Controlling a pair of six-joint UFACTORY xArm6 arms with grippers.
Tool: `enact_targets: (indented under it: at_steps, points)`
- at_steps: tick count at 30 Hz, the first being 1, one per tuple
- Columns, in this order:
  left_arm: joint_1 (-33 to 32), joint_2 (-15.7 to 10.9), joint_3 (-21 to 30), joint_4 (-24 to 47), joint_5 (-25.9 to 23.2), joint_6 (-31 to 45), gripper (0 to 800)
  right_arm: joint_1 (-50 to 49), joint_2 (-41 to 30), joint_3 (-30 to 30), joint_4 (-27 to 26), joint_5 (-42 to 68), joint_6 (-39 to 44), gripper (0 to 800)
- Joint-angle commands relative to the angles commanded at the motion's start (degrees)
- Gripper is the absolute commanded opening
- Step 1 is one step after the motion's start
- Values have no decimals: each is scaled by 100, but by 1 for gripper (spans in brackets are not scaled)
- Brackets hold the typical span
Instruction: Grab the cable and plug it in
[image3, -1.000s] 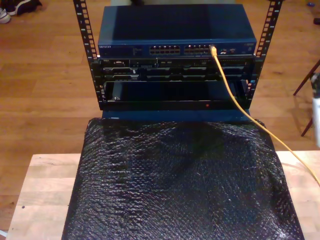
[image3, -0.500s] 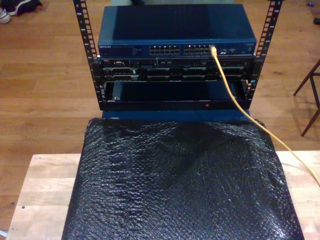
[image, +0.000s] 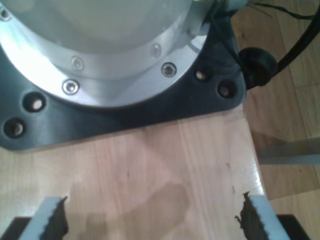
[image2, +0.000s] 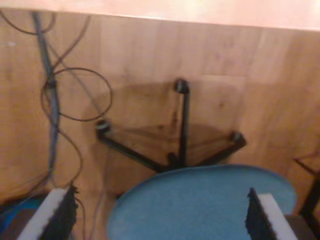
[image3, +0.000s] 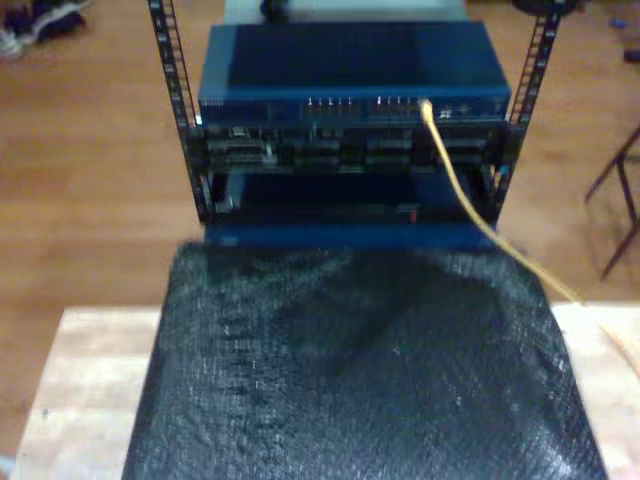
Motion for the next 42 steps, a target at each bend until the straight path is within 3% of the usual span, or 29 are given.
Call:
enact_targets:
  at_steps: [22,42]
  points:
    - [0,0,0,0,0,0,800,-1451,70,1029,-123,-53,-1380,799]
    - [0,-9,0,0,0,0,800,-1582,1398,1468,-158,-1020,-1371,800]
